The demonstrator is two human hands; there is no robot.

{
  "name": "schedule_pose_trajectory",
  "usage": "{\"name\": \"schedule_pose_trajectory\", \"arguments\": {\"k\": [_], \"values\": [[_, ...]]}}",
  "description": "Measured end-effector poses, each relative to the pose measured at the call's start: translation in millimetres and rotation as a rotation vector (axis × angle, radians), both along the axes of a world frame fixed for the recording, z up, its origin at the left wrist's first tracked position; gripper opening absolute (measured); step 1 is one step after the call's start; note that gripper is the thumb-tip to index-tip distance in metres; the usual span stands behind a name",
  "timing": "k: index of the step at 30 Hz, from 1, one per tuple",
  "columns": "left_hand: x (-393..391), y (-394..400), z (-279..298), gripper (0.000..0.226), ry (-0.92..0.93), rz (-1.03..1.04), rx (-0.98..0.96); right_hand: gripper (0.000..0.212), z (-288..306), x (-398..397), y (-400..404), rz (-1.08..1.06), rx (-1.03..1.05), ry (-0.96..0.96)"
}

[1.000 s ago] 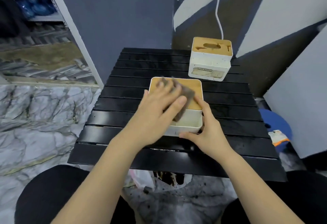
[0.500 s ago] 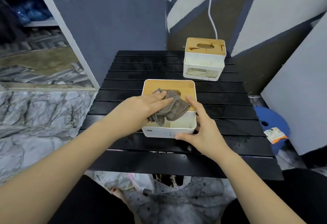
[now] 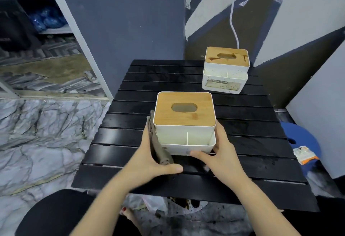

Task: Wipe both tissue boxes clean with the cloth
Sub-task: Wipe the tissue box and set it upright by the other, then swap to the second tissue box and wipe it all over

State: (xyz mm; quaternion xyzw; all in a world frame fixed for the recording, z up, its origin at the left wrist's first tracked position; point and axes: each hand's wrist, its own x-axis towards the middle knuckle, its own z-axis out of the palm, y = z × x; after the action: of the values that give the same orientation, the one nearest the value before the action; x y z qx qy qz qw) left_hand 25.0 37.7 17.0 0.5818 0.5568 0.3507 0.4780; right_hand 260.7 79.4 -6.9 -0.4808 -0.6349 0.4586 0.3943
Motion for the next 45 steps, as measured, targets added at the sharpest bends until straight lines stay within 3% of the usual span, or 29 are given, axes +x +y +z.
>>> {"name": "schedule_pose_trajectory", "arguments": {"k": [2,5,11,14,19,22,25,27,30,32,34,36,38,41,43,45], "values": [[13.9,5.0,-8.0,0.139,0.007,0.156,0.09,0.1,-1.1,-2.3,8.0,-0.006,0.003,0.0],[10.3,31.3,-14.7,0.12,0.001,0.294,0.194,0.099,0.7,-7.6,30.7,0.002,0.009,-0.018],[-27.4,124.5,-3.4,0.111,-0.024,0.345,0.249,0.099,20.4,-45.8,131.8,0.057,0.072,-0.048],[-53.4,176.5,13.3,0.1,0.014,0.372,0.314,0.088,32.1,-75.3,186.7,0.082,0.102,-0.039],[-91.1,230.0,6.6,0.072,-0.044,0.412,0.113,0.089,26.8,-117.5,235.6,0.101,0.075,-0.059],[-97.8,228.2,-3.4,0.057,-0.185,0.469,0.076,0.092,21.9,-122.5,241.2,0.104,0.06,-0.103],[-90.1,219.9,0.8,0.026,-0.514,0.701,0.101,0.115,28.8,-114.7,234.2,0.109,0.019,-0.099],[-82.1,217.3,10.6,0.029,-0.698,0.947,0.148,0.117,35.8,-100.0,219.4,0.123,0.031,-0.119],[-59.6,208.1,34.7,0.045,-0.612,1.093,0.455,0.092,51.9,-59.3,197.5,0.146,0.186,-0.222],[-32.6,212.8,56.8,0.063,-0.527,1.039,0.567,0.076,65.0,-23.6,194.2,0.029,0.368,-0.331],[-0.4,224.1,73.7,0.074,-0.471,0.874,0.577,0.066,73.2,14.5,203.3,-0.177,0.485,-0.314],[32.8,239.9,77.8,0.091,-0.402,0.7,0.535,0.071,77.4,45.9,220.0,-0.381,0.394,-0.162],[67.7,256.3,71.1,0.101,-0.299,0.526,0.48,0.065,83.9,66.5,235.3,-0.5,0.097,0.002],[120.2,277.3,58.8,0.096,-0.248,0.314,0.217,0.075,75.2,81.2,246.9,-0.329,-0.285,0.153],[142.5,287.7,48.4,0.078,-0.275,0.275,0.024,0.08,64.3,78.4,238.7,-0.191,-0.314,0.176],[151.1,290.6,41.1,0.067,-0.262,0.317,0.005,0.1,49.7,80.2,231.1,-0.162,-0.281,0.129]]}}
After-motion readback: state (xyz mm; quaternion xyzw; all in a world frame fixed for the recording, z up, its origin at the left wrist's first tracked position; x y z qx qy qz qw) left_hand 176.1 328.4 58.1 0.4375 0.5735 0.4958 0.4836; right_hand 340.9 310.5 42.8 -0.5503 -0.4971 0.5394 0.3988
